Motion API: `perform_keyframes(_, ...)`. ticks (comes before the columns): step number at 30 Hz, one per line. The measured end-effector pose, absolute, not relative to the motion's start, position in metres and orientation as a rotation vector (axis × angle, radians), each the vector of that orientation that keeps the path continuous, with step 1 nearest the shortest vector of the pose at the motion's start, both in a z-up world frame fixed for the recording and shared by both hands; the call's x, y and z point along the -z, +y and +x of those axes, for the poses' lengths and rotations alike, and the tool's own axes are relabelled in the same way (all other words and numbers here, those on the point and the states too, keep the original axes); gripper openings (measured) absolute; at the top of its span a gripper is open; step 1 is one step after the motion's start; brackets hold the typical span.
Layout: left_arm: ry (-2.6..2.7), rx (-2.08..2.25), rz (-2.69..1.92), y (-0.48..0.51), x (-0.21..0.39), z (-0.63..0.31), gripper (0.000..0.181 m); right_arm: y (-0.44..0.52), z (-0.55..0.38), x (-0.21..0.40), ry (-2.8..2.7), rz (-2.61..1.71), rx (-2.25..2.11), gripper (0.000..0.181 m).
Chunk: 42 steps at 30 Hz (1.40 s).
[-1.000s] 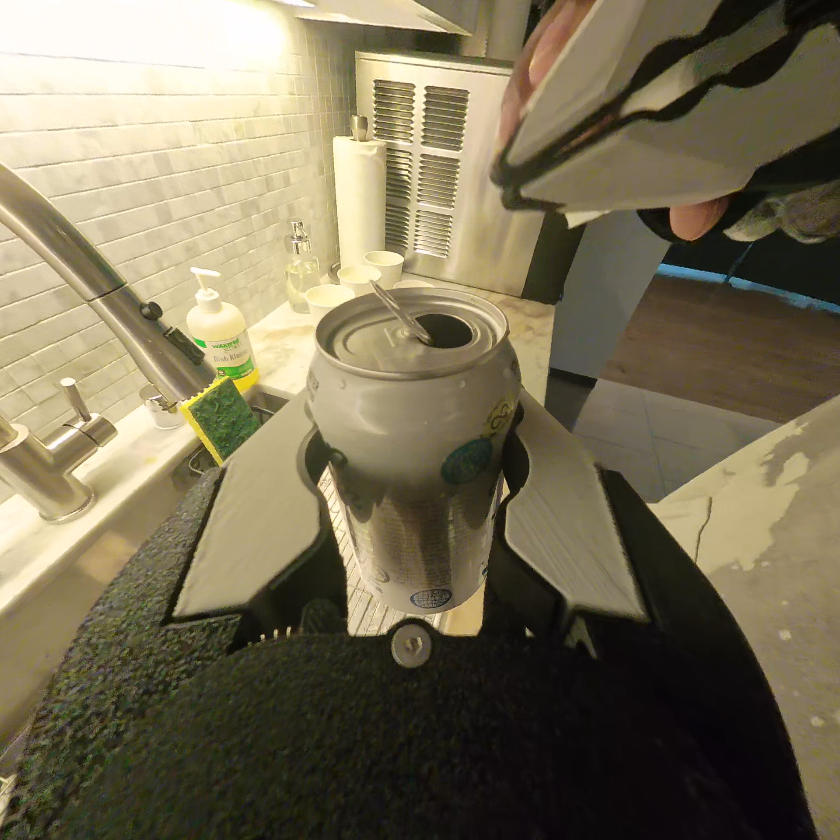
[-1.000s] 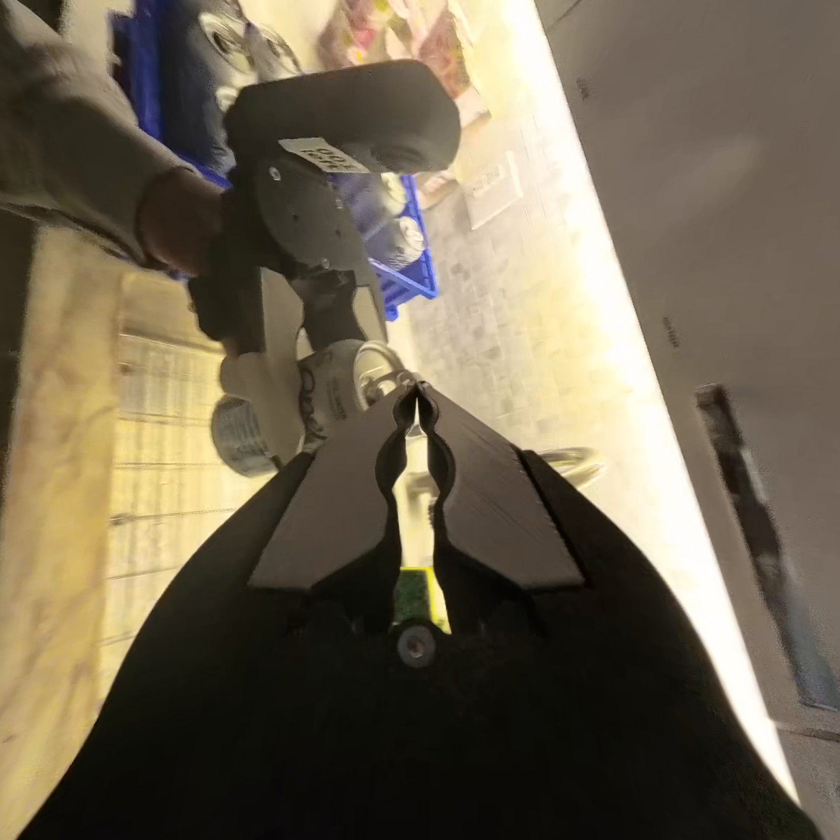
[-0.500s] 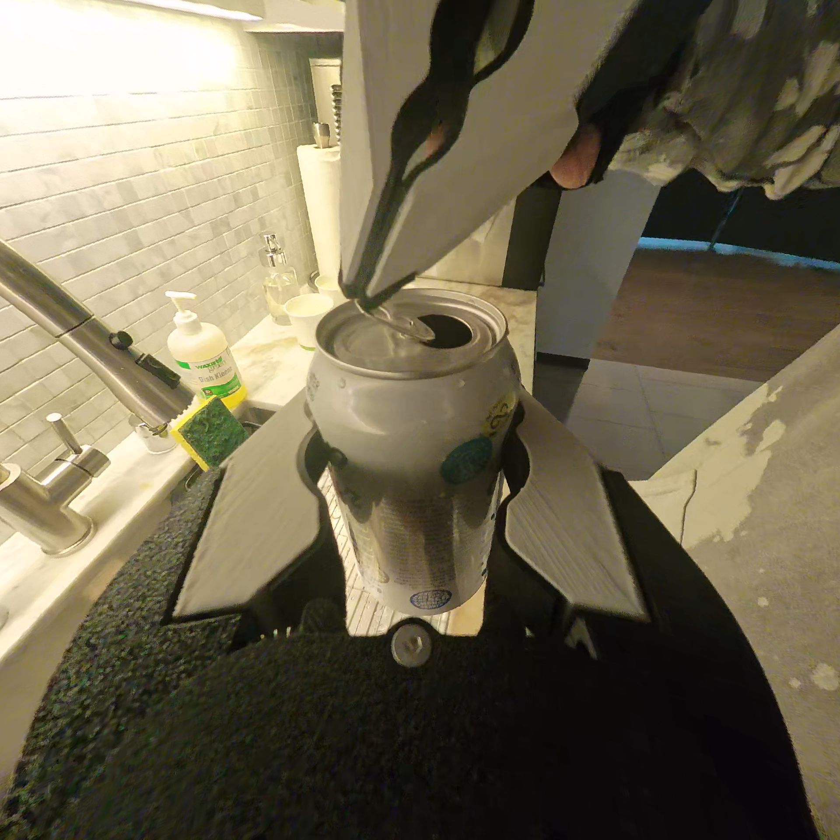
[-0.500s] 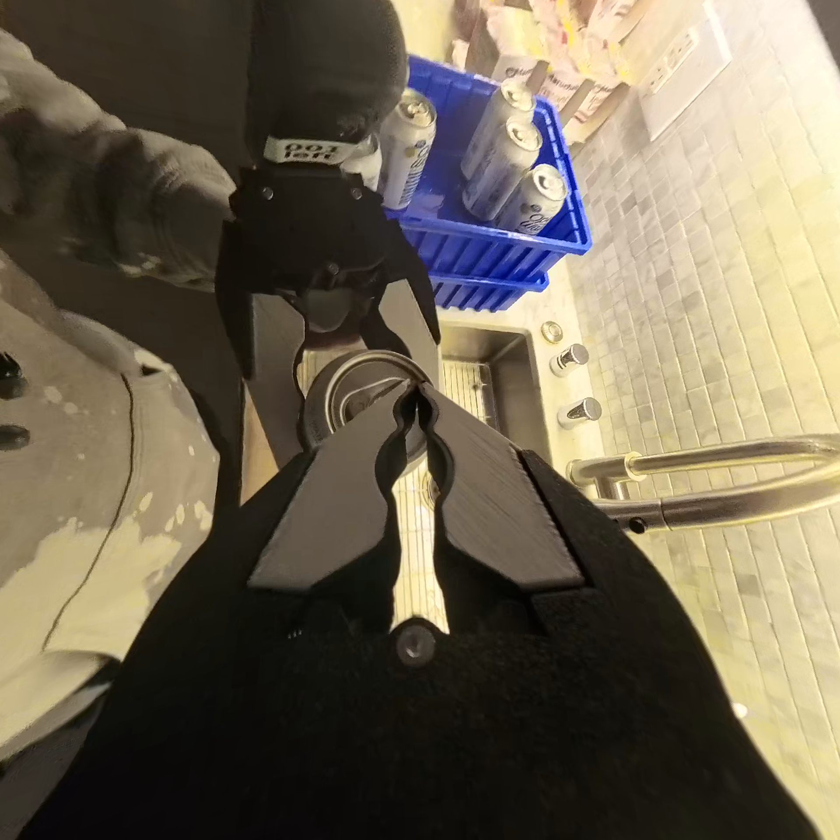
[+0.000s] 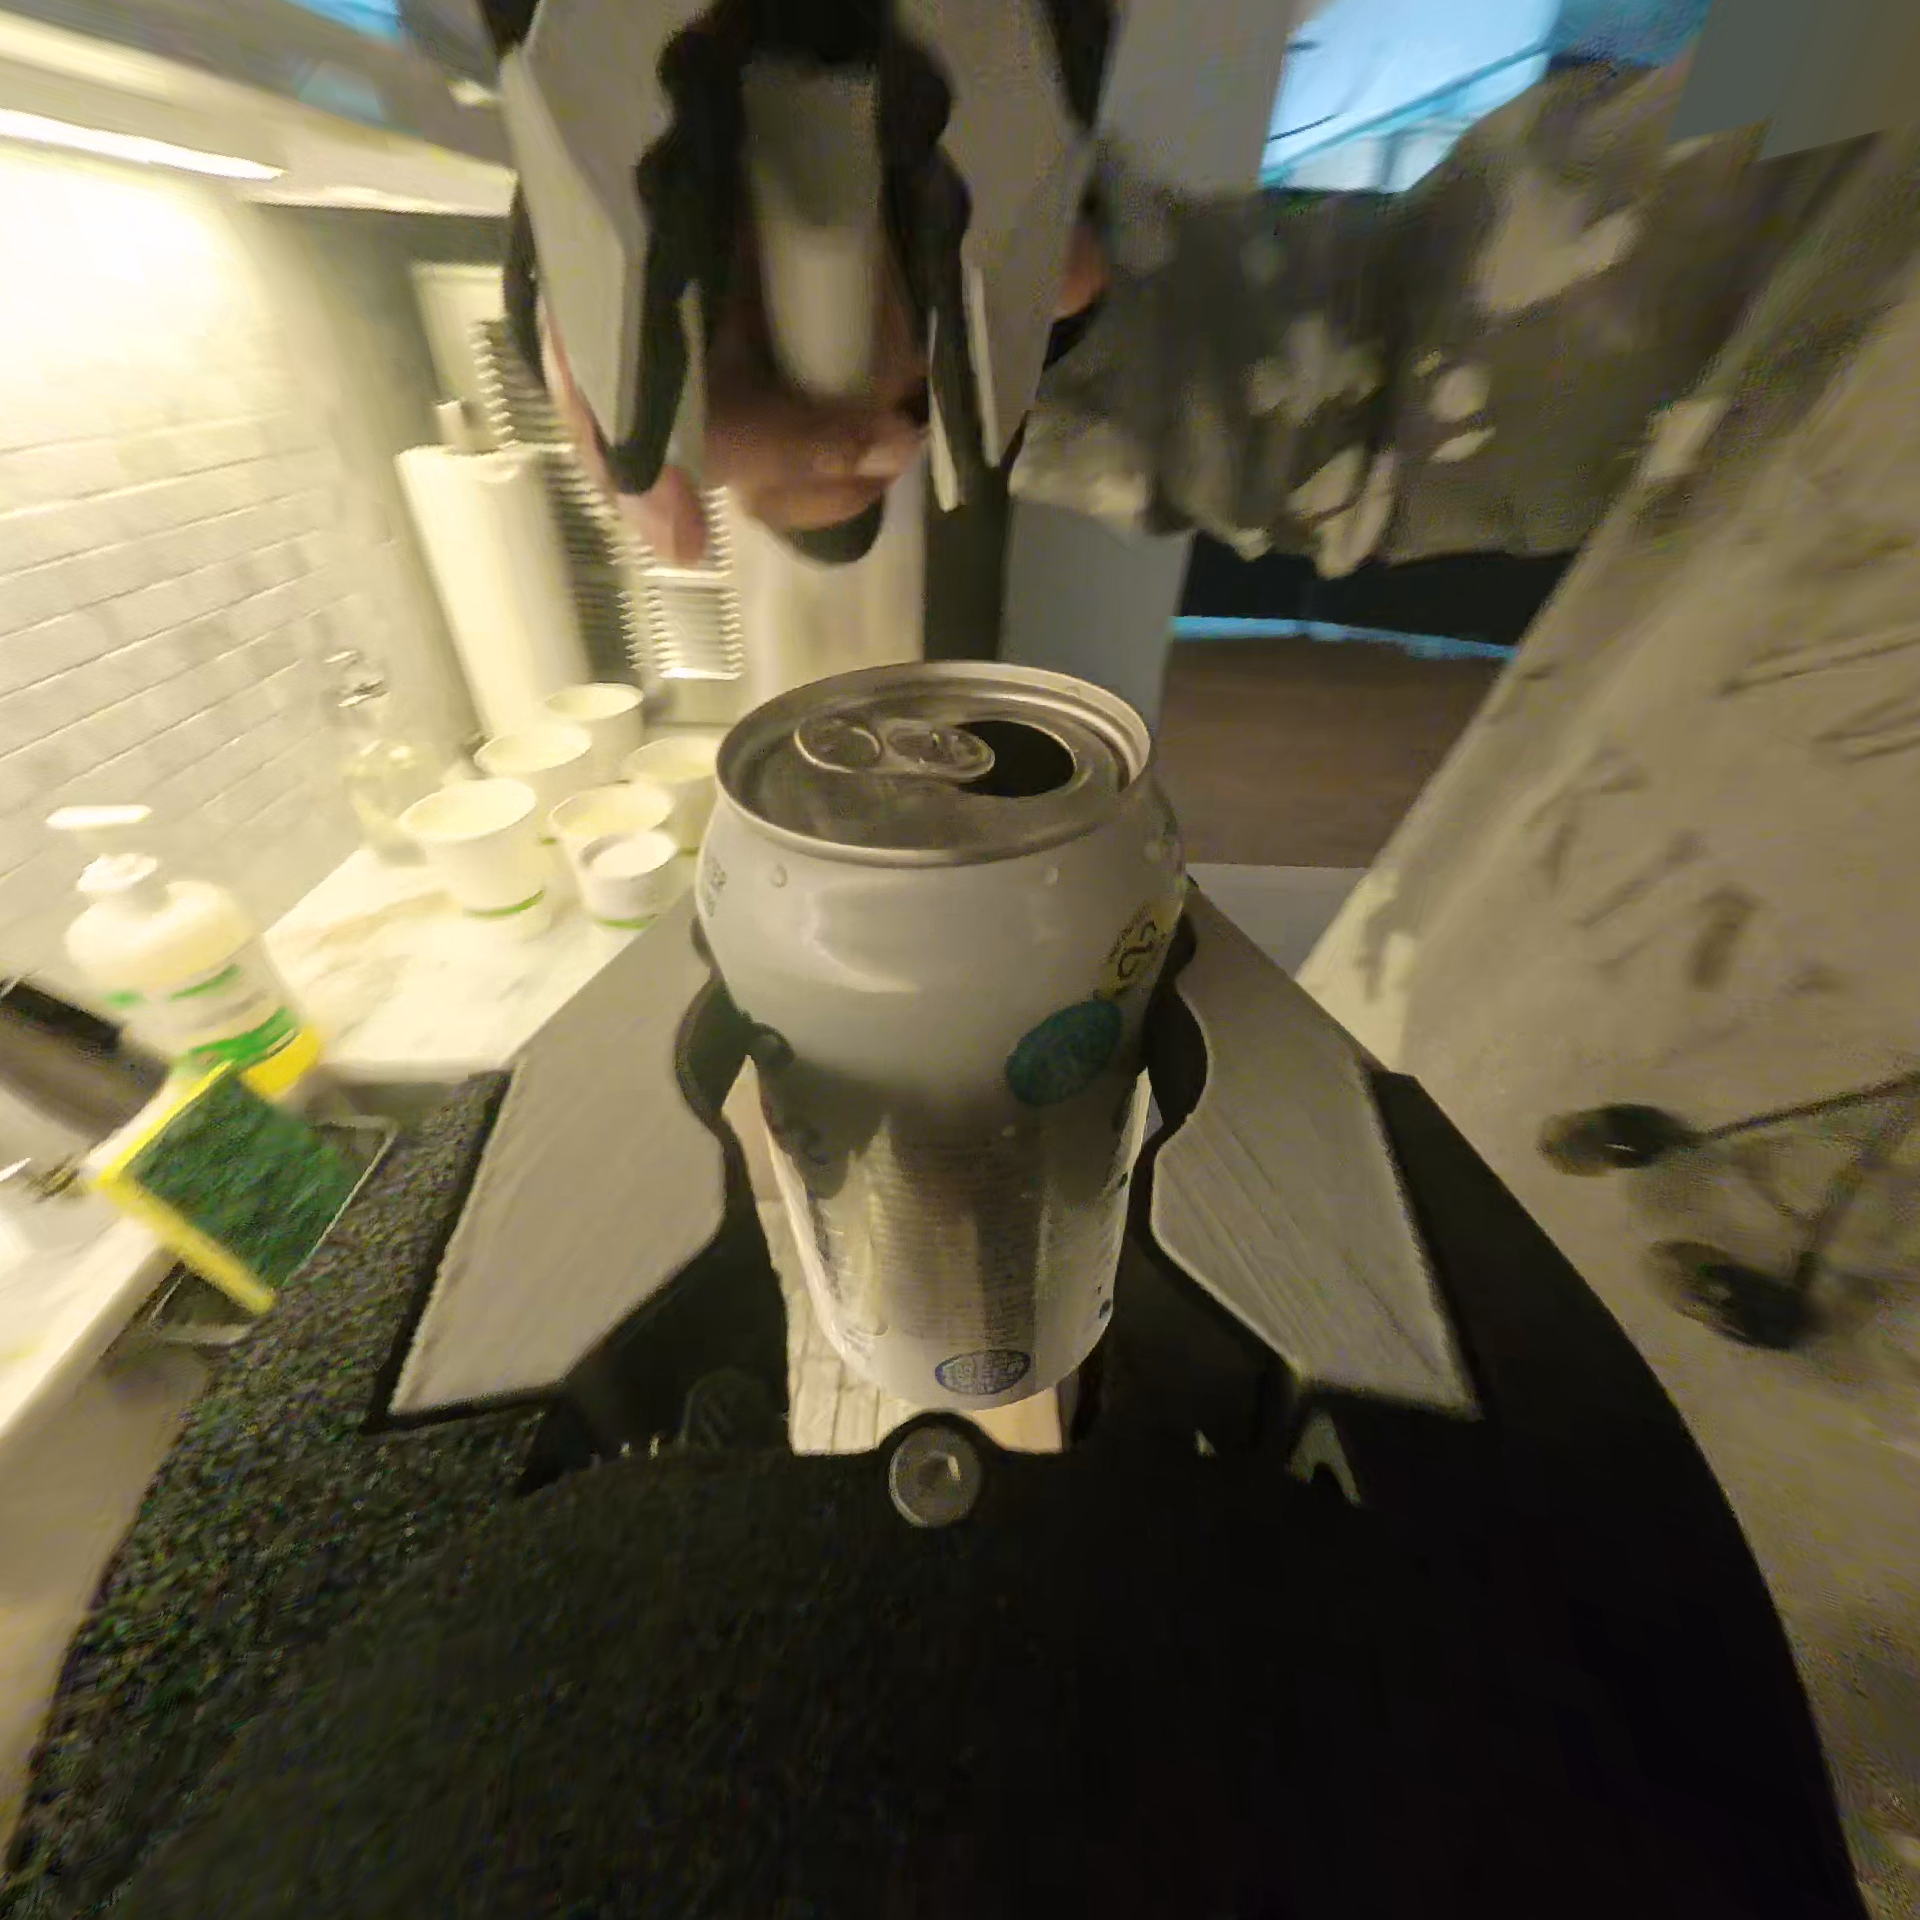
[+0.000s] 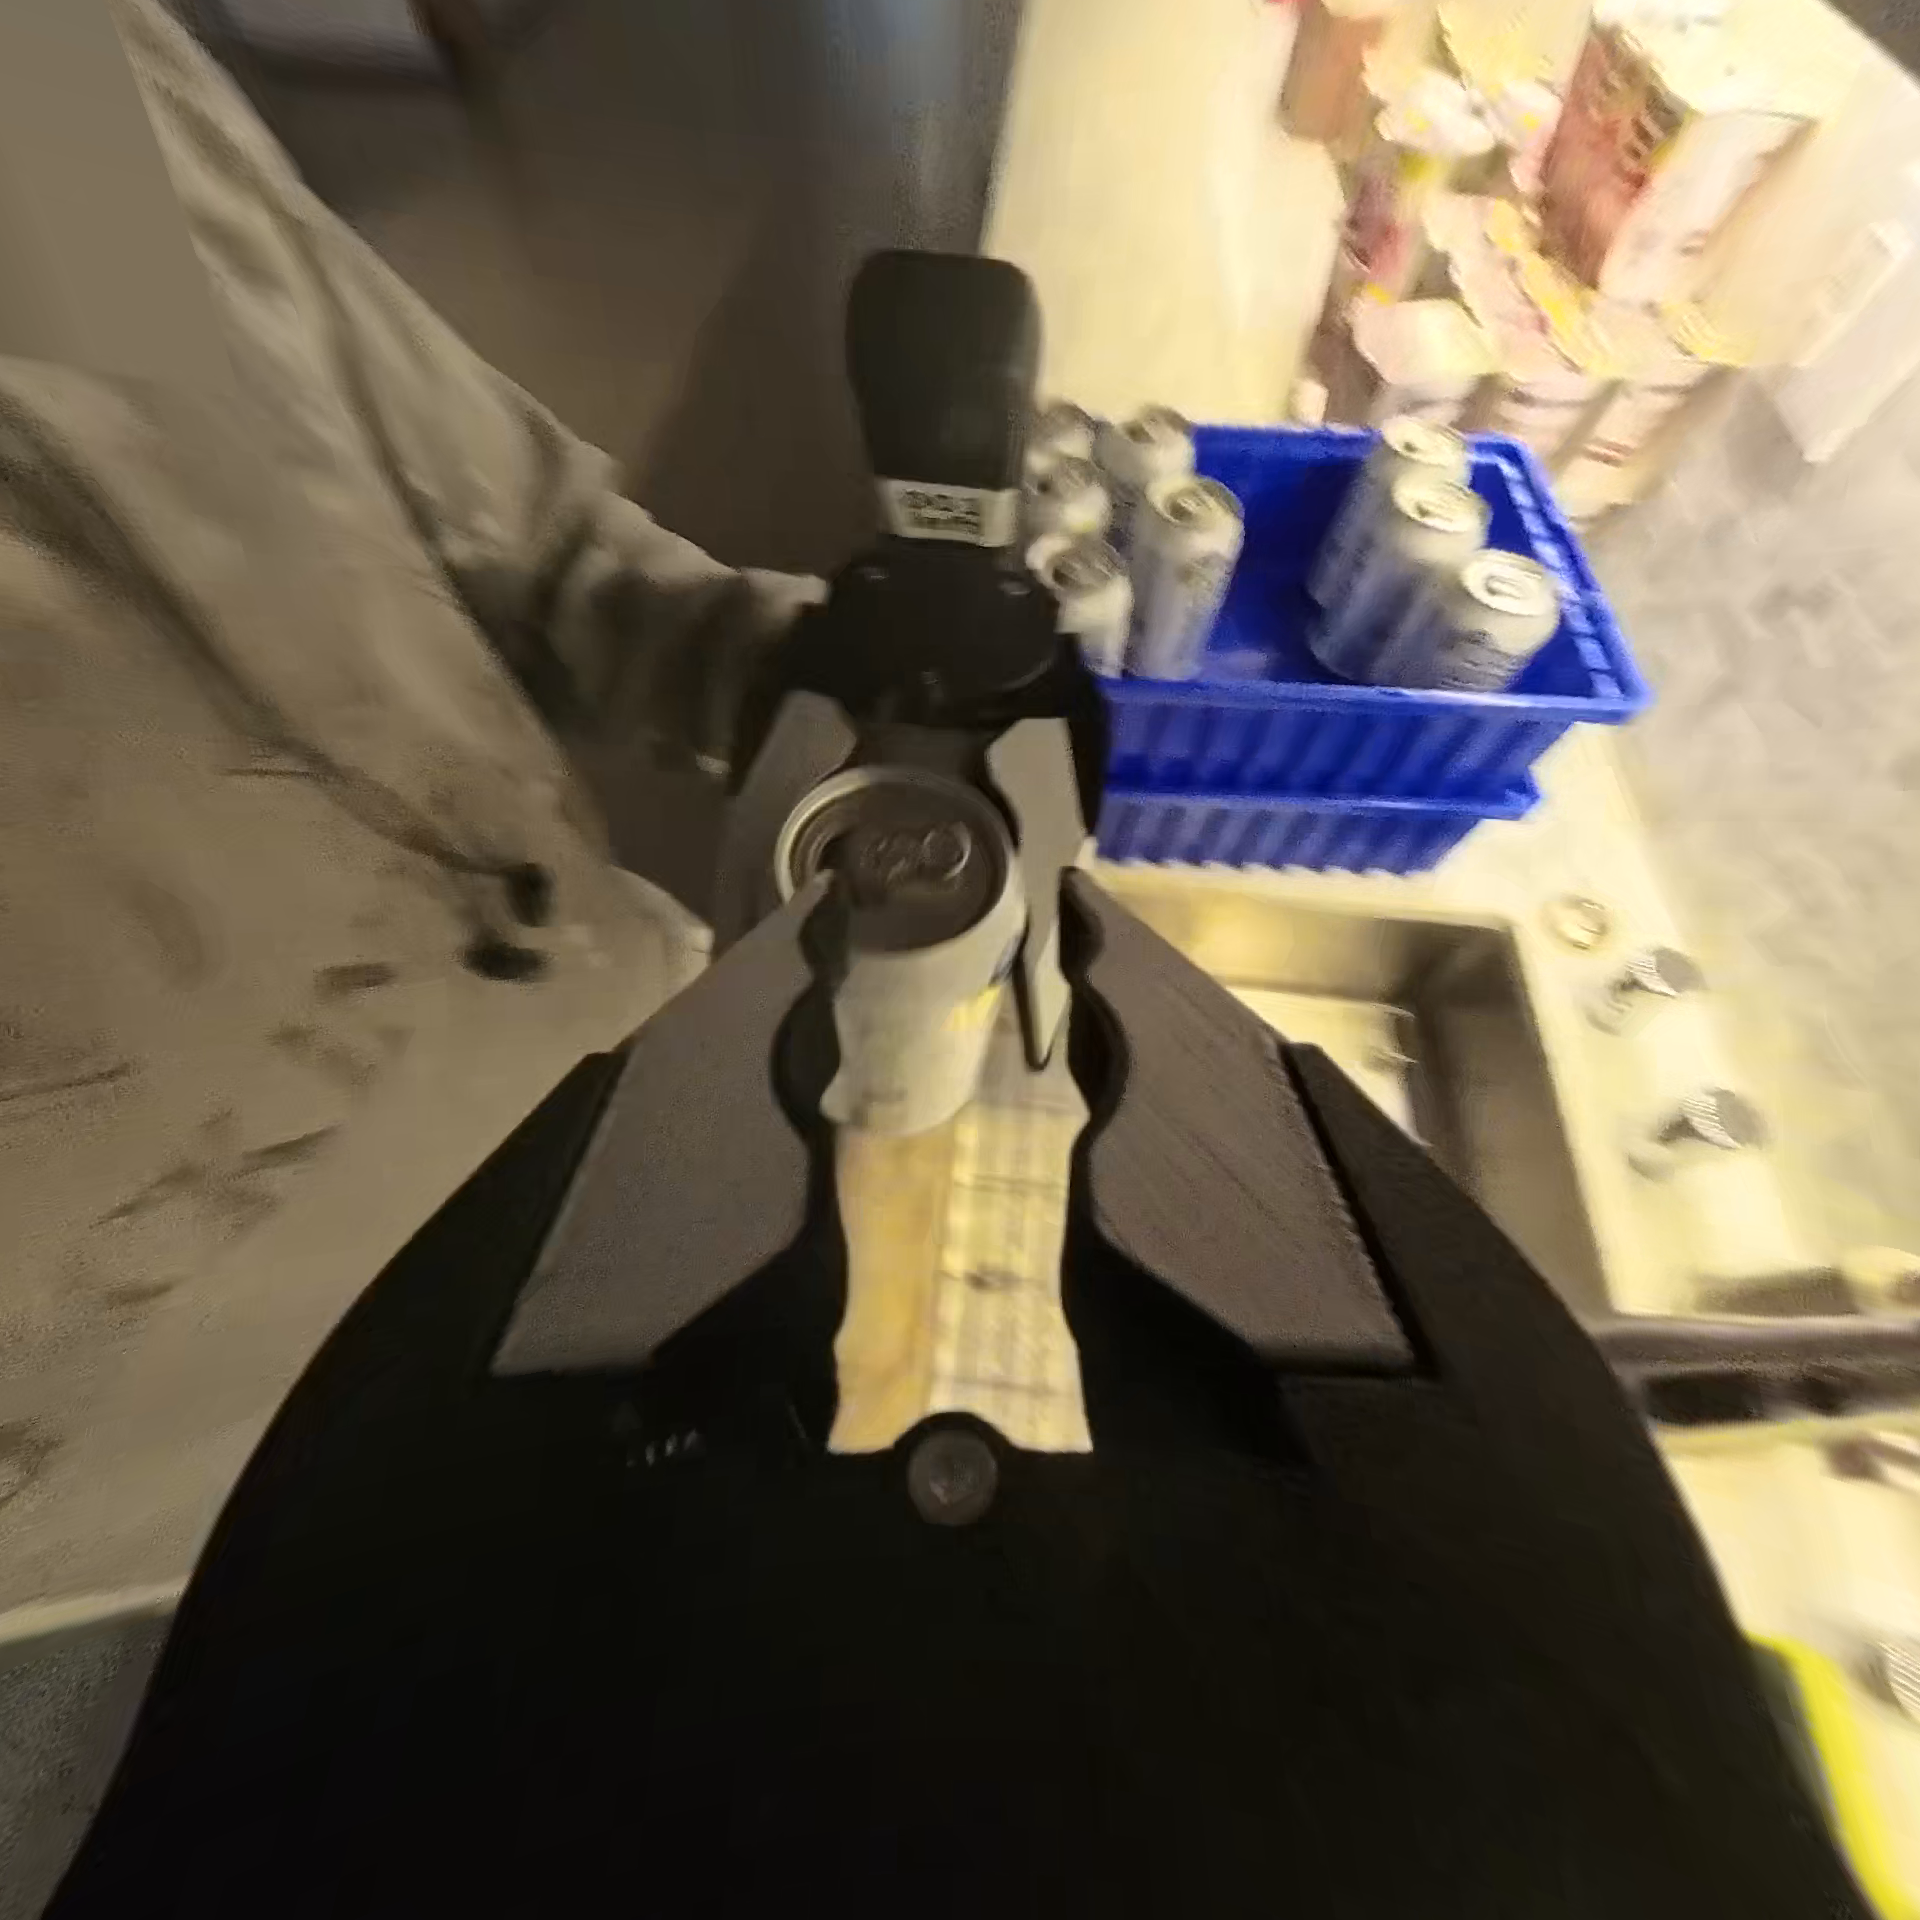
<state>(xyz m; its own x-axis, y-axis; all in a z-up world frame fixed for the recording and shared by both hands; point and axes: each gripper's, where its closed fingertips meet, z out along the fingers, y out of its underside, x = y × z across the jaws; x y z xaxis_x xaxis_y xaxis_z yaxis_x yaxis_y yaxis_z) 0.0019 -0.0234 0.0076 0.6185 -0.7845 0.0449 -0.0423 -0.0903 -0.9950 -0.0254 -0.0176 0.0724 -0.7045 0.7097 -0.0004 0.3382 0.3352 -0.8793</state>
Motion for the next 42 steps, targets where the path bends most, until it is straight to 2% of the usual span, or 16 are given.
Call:
perform_keyframes(4, 0.917, 0.861, -1.445, -0.048, -0.034, 0.025, 0.078, -0.008, 0.029, -0.051, -2.238, -1.019, -1.727, 0.076)
perform_keyframes(9, 1.087, 1.037, -1.317, -0.063, -0.064, 0.055, 0.078, -0.044, 0.037, -0.01, -2.056, -0.982, -2.097, 0.095)
perform_keyframes(14, 1.138, 1.115, -1.253, -0.055, -0.076, 0.074, 0.078, -0.08, 0.029, -0.031, -1.856, -0.766, -2.256, 0.094)
perform_keyframes(16, 1.143, 1.136, -1.245, -0.051, -0.076, 0.078, 0.078, -0.082, 0.026, -0.037, -1.82, -0.749, -2.214, 0.084)
perform_keyframes(20, 1.128, 1.161, -1.252, -0.047, -0.08, 0.078, 0.078, -0.077, 0.024, -0.04, -1.72, -0.782, -2.169, 0.08)
perform_keyframes(28, 0.92, 0.919, -1.417, -0.015, -0.077, 0.053, 0.071, -0.028, 0.006, -0.034, -1.455, -1.026, -1.684, 0.078)
perform_keyframes(32, 0.839, 0.738, -1.517, -0.002, -0.072, 0.044, 0.075, -0.007, -0.005, -0.022, -1.378, -1.159, -1.406, 0.078)
perform_keyframes(42, 0.85, 0.654, -1.525, 0.001, -0.069, 0.045, 0.078, -0.011, -0.017, -0.018, -1.344, -1.157, -1.251, 0.078)
